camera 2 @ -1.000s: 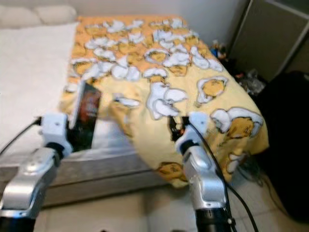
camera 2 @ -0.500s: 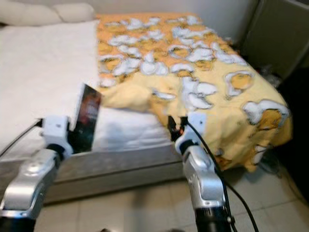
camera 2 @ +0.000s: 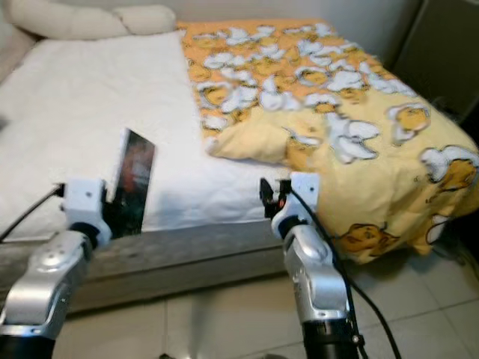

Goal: Clean up the room

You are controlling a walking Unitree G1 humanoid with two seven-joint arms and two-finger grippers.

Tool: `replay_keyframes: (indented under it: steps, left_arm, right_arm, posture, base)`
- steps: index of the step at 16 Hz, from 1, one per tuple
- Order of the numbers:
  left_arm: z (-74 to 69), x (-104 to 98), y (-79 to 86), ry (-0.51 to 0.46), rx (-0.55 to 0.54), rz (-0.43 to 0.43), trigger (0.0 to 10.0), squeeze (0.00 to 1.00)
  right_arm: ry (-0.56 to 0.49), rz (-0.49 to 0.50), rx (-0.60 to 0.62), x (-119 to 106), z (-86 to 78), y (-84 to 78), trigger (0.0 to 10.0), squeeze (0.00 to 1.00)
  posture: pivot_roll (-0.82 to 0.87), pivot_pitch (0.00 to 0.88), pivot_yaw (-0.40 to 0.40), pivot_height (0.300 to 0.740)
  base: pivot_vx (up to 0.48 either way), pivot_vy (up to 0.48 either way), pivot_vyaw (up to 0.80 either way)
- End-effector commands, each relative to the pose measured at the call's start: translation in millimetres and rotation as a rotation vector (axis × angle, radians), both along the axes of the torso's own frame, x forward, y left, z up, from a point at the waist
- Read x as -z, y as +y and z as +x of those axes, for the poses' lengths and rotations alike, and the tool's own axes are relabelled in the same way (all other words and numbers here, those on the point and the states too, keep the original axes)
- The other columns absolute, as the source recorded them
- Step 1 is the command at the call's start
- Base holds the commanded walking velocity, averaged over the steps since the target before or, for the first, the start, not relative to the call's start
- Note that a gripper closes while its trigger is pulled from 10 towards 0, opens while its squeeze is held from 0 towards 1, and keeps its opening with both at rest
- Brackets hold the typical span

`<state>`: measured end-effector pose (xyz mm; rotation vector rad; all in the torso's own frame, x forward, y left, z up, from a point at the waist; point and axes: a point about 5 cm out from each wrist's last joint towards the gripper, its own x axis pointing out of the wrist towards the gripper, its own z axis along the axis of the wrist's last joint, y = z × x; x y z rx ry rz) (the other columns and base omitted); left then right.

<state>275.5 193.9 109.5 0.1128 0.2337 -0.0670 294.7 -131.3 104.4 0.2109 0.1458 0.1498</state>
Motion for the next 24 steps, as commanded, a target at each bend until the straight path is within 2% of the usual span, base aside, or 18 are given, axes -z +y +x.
replay_keyframes:
  steps: [1, 3, 4, 5, 13, 18, 24]
  left_arm:
    - [3.5, -10.5, -10.9, -0.055, 0.041, -0.006, 10.0, 0.00]
    - [3.5, -9.6, -11.0, -0.055, 0.041, -0.006, 10.0, 0.00]
    - [-8.2, -3.4, -5.7, -0.035, 0.023, 0.011, 10.0, 0.00]
    - [-14.0, -1.9, -3.0, -0.028, 0.014, 0.019, 10.0, 0.00]
    - [-15.9, -7.8, -1.9, -0.033, 0.017, 0.012, 10.0, 0.00]
    - [-10.6, -17.1, -3.4, -0.083, 0.004, 0.001, 10.0, 0.00]
    - [-8.9, -17.7, -3.7, -0.088, 0.008, 0.012, 10.0, 0.00]
  right_arm:
    - [0.003, -0.012, 0.028, 0.9, -0.5, -9.0, 10.0, 0.00]
    - [0.002, -0.015, 0.030, 1.4, -0.3, -8.6, 10.0, 0.00]
    - [0.018, -0.041, 0.004, 7.4, -5.2, -7.0, 10.0, 0.00]
    - [0.026, -0.051, -0.008, 10.2, -7.9, -6.3, 10.0, 0.00]
    - [0.032, -0.040, 0.012, 11.3, -11.8, -6.9, 10.0, 0.00]
    - [0.029, -0.037, 0.018, 10.2, -9.6, -8.4, 10.0, 0.00]
    - [0.030, -0.039, 0.022, 10.2, -7.7, -9.6, 10.0, 0.00]
  posture:
    - [-0.07, 0.000, 0.019, 0.740]
    - [-0.07, 0.000, 0.016, 0.740]
    - [-0.04, 0.000, -0.009, 0.740]
    - [-0.04, 0.000, -0.009, 0.740]
    - [-0.04, 0.000, 0.021, 0.740]
    - [-0.03, 0.000, 0.014, 0.740]
    - [-0.03, 0.000, 0.018, 0.740]
  base:
    - [0.000, 0.480, 0.00]
    - [0.000, 0.480, 0.00]
    - [0.000, 0.480, 0.00]
    - [0.000, 0.480, 0.00]
    - [0.000, 0.450, 0.00]
    - [0.000, 0.000, 0.00]
    - [0.000, 0.000, 0.00]
